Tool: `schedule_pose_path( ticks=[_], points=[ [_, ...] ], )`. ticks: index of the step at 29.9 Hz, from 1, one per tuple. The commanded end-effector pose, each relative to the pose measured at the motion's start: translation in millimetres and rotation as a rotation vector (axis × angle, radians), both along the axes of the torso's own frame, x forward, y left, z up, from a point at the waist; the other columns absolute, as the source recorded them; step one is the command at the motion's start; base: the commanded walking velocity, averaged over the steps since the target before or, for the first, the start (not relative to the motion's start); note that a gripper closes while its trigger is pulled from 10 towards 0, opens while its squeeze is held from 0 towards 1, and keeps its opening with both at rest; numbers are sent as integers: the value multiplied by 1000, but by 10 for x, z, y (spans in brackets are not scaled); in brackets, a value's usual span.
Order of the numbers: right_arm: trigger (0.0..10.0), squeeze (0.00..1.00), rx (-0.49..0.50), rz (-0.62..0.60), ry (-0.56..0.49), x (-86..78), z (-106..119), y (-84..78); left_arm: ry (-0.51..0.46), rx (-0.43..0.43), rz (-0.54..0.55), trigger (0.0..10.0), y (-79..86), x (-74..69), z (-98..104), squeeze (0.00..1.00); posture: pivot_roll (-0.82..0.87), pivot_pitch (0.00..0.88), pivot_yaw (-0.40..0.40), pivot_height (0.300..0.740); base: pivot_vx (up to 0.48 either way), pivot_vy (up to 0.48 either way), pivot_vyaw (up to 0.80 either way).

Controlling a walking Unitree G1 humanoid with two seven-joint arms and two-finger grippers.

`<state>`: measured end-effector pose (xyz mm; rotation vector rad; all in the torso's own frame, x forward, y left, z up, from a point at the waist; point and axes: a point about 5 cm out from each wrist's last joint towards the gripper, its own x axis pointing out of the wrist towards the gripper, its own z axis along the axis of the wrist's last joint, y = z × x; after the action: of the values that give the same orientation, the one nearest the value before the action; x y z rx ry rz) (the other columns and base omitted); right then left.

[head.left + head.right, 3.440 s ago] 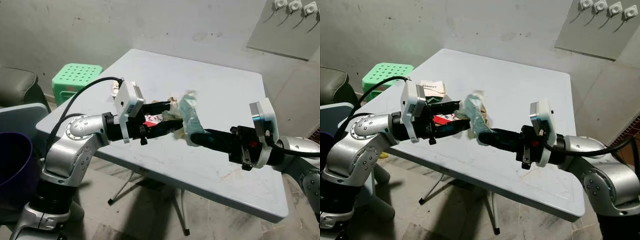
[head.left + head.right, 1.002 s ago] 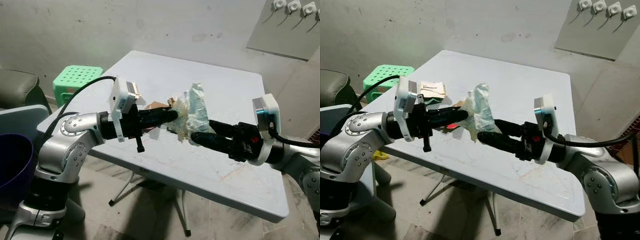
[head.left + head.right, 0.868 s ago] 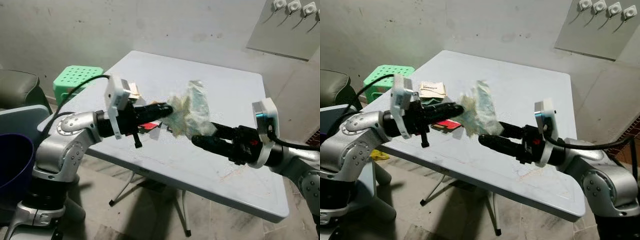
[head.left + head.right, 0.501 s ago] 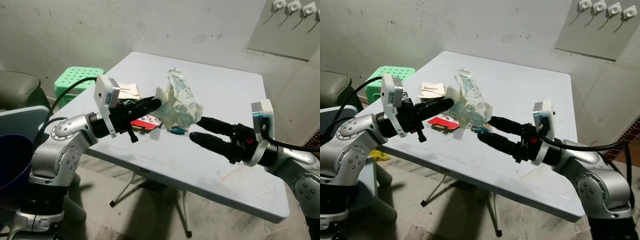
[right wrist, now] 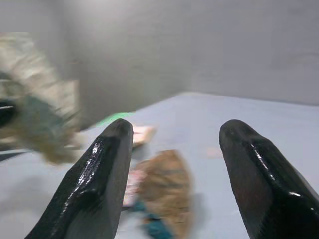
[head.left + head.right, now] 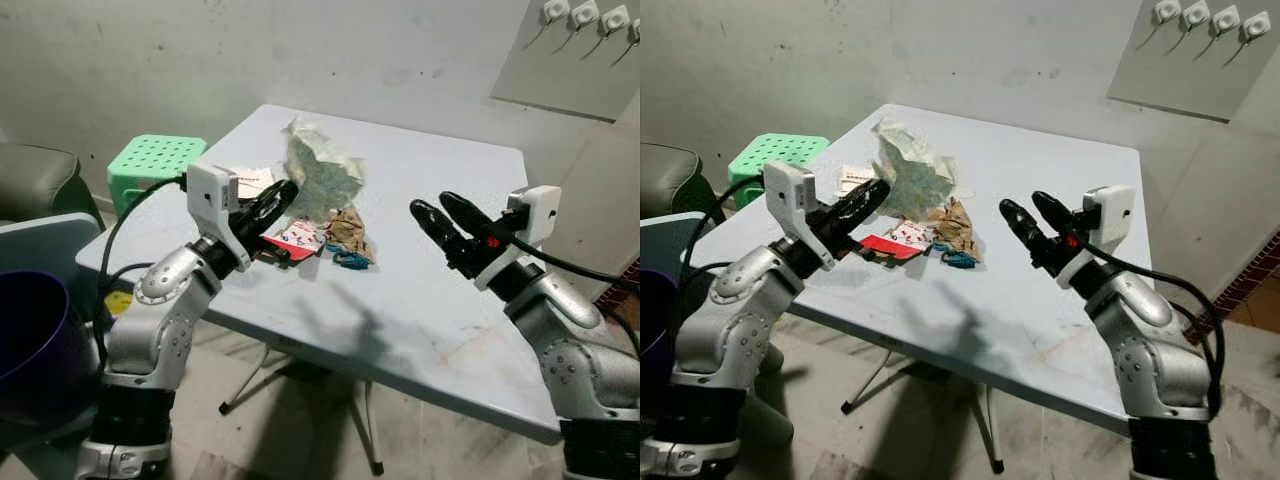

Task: Picking trash to rubbish bin

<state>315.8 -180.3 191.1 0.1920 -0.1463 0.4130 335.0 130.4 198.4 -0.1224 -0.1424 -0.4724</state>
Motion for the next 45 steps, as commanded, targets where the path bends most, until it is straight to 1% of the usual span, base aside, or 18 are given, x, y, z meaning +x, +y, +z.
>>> schedule_pose_path(
  ticks=[1, 4, 5, 6, 12, 13, 14, 16, 19, 22, 25, 27, 28, 31, 34, 38, 42, 45],
  points=[
    [10000, 0, -33, -108, -44, 51, 7, -41, -22, 0, 184, 10000, 97, 102, 48, 0, 29, 0, -29, 740, 0, 0, 0],
    [10000, 0, -66, -169, -53, 78, -42, -26, 3, -24, 246, 10000, 136, 143, 18, 0, 28, 0, -25, 740, 0, 0, 0],
    [10000, 0, -62, -248, -55, 86, -81, -31, -51, 9, 300, 10000, 146, 130, 39, 0, 28, 0, -24, 740, 0, 0, 0],
    [10000, 0, -70, -277, -64, 81, -97, -27, -75, 28, 312, 10000, 138, 114, 45, 0, 29, 0, -26, 740, 0, 0, 0],
    [10000, 0, -74, -361, -63, -21, -238, 2, -108, 43, 293, 10000, 94, -8, -29, 0, 31, 0, -22, 740, 0, 0, 0],
    [10000, 0, -63, -387, -52, -80, -318, 3, -104, 44, 307, 10000, 110, -61, -102, 0, 35, 0, -25, 740, 0, 0, 0],
    [10000, 0, -63, -387, -52, -80, -318, 3, -104, 44, 307, 10000, 110, -61, -102, 0, 35, 0, -25, 740, 0, 0, 0],
    [10000, 0, -60, -416, -34, -143, -417, 9, -72, 13, 314, 10000, 157, -125, -221, 0, 33, 0, -21, 740, 0, 0, 0],
    [10000, 0, -82, -460, -34, -200, -493, 8, -63, 8, 359, 10000, 227, -182, -315, 0, 32, 0, -21, 740, 0, 0, 0],
    [10000, 0, -68, -480, -31, -227, -510, 10, -87, 35, 362, 10000, 241, -220, -323, 0, 30, 0, -16, 740, 0, 0, 0],
    [10000, 0, -75, -498, -39, -271, -516, 15, -55, 15, 361, 10000, 262, -269, -364, 0, 25, 0, -17, 740, 0, 0, 0],
    [10000, 0, -80, -513, -36, -281, -535, 14, -67, 56, 348, 10000, 257, -293, -418, 0, 28, 0, -18, 740, 0, 0, 0],
    [10000, 0, -87, -520, -33, -277, -556, 16, -54, 24, 362, 10000, 263, -278, -444, 0, 27, 0, -20, 740, 0, 0, 0],
    [10000, 0, -107, -520, -28, -265, -587, 36, -43, -3, 375, 10000, 256, -234, -458, 0, 18, 0, -13, 740, 0, 0, 0],
    [10000, 0, -121, -525, -35, -251, -577, 50, -67, 46, 346, 10000, 181, -168, -411, 0, 1, 0, -1, 740, 0, 0, 0],
    [10000, 0, -116, -531, -34, -247, -573, 43, -65, 58, 340, 10000, 175, -150, -409, 0, -5, 0, 0, 740, 0, 0, 0],
    [10000, 0, -126, -553, -31, -247, -581, -28, -42, 95, 373, 10000, 199, -126, -486, 0, 0, 0, -12, 740, 0, 0, 0],
    [10000, 0, -150, -548, -23, -239, -599, -58, -42, 109, 355, 10000, 167, -147, -540, 0, 0, 0, -17, 740, 0, 0, 0]
  ],
)
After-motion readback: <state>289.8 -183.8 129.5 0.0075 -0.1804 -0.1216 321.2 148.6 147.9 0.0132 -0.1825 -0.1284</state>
